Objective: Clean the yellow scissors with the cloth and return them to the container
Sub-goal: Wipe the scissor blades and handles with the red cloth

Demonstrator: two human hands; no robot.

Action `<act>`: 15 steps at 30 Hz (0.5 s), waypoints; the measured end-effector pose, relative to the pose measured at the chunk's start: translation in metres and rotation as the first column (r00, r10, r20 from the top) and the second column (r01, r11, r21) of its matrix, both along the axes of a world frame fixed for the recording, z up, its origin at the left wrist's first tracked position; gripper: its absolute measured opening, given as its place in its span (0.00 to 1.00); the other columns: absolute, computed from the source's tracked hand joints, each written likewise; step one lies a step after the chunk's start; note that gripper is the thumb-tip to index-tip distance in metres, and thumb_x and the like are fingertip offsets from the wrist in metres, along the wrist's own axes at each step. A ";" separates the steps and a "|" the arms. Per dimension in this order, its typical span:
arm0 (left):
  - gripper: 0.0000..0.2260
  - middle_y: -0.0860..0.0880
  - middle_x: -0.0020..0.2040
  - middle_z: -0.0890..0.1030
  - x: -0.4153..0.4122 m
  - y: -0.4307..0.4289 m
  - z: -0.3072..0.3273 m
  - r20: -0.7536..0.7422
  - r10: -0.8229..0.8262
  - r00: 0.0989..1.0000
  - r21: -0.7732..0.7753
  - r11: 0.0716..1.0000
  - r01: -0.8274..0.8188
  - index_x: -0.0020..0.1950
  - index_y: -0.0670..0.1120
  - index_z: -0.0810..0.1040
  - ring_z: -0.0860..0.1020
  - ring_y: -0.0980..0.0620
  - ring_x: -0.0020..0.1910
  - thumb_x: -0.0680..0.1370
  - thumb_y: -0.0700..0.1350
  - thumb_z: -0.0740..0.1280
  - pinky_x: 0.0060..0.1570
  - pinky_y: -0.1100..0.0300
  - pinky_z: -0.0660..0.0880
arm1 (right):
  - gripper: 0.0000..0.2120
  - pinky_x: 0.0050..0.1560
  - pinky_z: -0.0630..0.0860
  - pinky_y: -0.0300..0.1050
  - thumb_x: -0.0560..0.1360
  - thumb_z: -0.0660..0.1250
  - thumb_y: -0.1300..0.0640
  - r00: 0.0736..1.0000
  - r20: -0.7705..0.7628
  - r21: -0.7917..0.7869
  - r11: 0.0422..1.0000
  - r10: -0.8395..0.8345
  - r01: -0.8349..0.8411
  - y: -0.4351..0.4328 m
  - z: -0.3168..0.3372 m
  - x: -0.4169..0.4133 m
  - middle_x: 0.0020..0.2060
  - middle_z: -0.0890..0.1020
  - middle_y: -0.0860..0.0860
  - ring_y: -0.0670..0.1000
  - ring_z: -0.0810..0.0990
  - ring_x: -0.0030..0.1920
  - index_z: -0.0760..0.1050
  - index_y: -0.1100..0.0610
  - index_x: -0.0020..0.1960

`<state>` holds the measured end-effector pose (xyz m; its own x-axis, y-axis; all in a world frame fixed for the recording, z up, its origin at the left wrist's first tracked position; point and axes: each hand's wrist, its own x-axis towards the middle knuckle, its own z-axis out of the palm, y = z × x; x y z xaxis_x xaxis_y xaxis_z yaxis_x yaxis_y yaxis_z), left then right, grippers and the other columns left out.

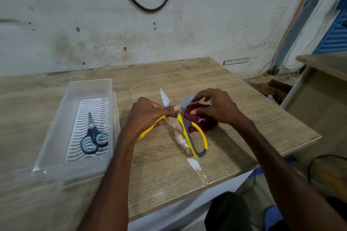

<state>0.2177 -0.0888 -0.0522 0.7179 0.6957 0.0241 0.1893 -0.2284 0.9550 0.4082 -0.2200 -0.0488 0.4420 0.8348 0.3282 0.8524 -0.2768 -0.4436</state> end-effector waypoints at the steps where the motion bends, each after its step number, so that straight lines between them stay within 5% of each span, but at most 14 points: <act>1: 0.17 0.46 0.29 0.83 0.000 0.000 0.000 0.001 0.000 1.000 0.000 1.000 0.000 0.37 0.45 0.88 0.74 0.56 0.24 0.64 0.60 0.78 0.33 0.57 0.72 | 0.14 0.46 0.76 0.47 0.63 0.79 0.49 0.999 0.005 -0.037 0.998 0.054 -0.054 0.001 0.000 0.000 0.45 0.84 0.46 0.47 0.78 0.44 0.83 0.49 0.47; 3: 0.16 0.46 0.29 0.83 0.000 0.000 0.000 0.004 -0.008 1.000 -0.002 1.000 0.008 0.36 0.46 0.88 0.74 0.56 0.25 0.64 0.60 0.78 0.33 0.57 0.72 | 0.09 0.48 0.77 0.49 0.64 0.79 0.53 0.998 -0.027 -0.009 0.998 0.061 -0.061 0.002 -0.001 -0.002 0.43 0.85 0.47 0.47 0.80 0.44 0.85 0.50 0.44; 8: 0.17 0.47 0.29 0.83 -0.001 -0.001 0.000 -0.010 -0.022 1.000 0.027 0.999 0.022 0.35 0.46 0.87 0.75 0.56 0.25 0.65 0.60 0.78 0.33 0.57 0.74 | 0.02 0.47 0.72 0.46 0.73 0.70 0.55 0.974 -0.090 0.260 0.939 -0.209 0.225 -0.001 0.012 0.000 0.41 0.82 0.47 0.49 0.78 0.44 0.80 0.52 0.42; 12: 0.17 0.46 0.30 0.84 -0.001 -0.003 0.003 -0.041 -0.159 0.986 0.040 0.986 0.160 0.38 0.46 0.88 0.75 0.55 0.27 0.64 0.60 0.77 0.33 0.59 0.73 | 0.08 0.43 0.75 0.44 0.76 0.67 0.56 0.868 -0.497 0.257 0.955 0.000 0.148 -0.006 0.039 0.004 0.33 0.81 0.52 0.46 0.80 0.35 0.77 0.58 0.40; 15: 0.14 0.46 0.29 0.83 0.003 -0.006 0.002 -0.087 -0.243 0.966 0.084 0.964 0.251 0.34 0.49 0.87 0.75 0.54 0.26 0.65 0.60 0.77 0.32 0.60 0.72 | 0.12 0.39 0.76 0.46 0.75 0.70 0.53 0.863 -0.504 0.180 0.982 0.046 0.053 0.001 0.047 -0.001 0.34 0.82 0.59 0.51 0.80 0.34 0.79 0.62 0.40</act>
<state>0.2208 -0.0946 -0.0504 0.8694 0.4938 0.0204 0.1859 -0.3650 0.9123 0.4070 -0.2195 -0.0016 0.5904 0.7807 0.2049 0.4975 -0.1521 -0.8540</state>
